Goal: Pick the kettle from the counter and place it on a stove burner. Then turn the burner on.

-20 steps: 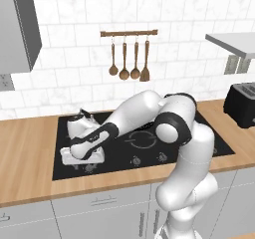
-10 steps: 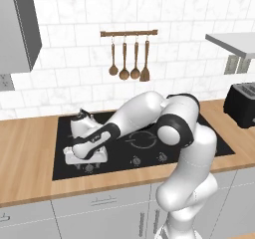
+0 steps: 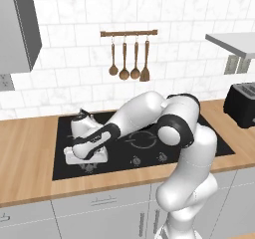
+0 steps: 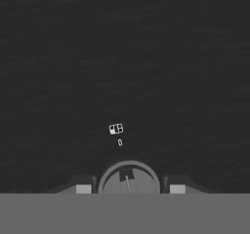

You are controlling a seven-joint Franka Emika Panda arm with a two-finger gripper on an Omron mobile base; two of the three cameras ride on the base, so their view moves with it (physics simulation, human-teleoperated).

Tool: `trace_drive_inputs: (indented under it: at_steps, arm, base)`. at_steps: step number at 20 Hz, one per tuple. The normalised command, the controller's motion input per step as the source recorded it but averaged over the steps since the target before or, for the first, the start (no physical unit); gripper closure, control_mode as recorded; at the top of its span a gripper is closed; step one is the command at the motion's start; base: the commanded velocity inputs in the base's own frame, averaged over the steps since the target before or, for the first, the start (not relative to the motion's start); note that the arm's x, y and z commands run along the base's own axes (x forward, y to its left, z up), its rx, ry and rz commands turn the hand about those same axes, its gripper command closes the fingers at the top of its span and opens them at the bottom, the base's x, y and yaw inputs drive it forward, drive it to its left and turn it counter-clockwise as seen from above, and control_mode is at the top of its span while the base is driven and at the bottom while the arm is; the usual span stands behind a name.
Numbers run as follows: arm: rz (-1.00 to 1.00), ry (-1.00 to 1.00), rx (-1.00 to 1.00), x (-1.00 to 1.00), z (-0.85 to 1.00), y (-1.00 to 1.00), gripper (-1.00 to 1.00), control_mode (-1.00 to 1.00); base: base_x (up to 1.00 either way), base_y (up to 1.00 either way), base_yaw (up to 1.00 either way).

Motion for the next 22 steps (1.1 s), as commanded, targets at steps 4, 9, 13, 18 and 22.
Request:
trace_drive_inputs:
  at_steps: [4, 9, 13, 18, 22]
  arm:
    - [0.08, -0.02, 0.0, -0.14, 0.0, 0.0, 1.0, -1.0]
    - [0.32, 0.0, -0.07, -0.36, 0.0, 0.09, 1.0, -1.0]
    - [0.39, 0.0, -0.1, -0.32, 0.0, 0.16, 1.0, -1.0]
    - [0.41, 0.0, -0.11, -0.34, 0.0, 0.14, 1.0, -1.0]
    - [0.44, 0.0, -0.12, -0.36, 0.0, 0.17, 1.0, -1.0]
  base:
    - [0.0, 0.0, 0.0]
    - [0.0, 0.0, 0.0]
    - [0.0, 0.0, 0.0]
    - [0.0, 0.0, 0.0]
    - [0.0, 0.0, 0.0]
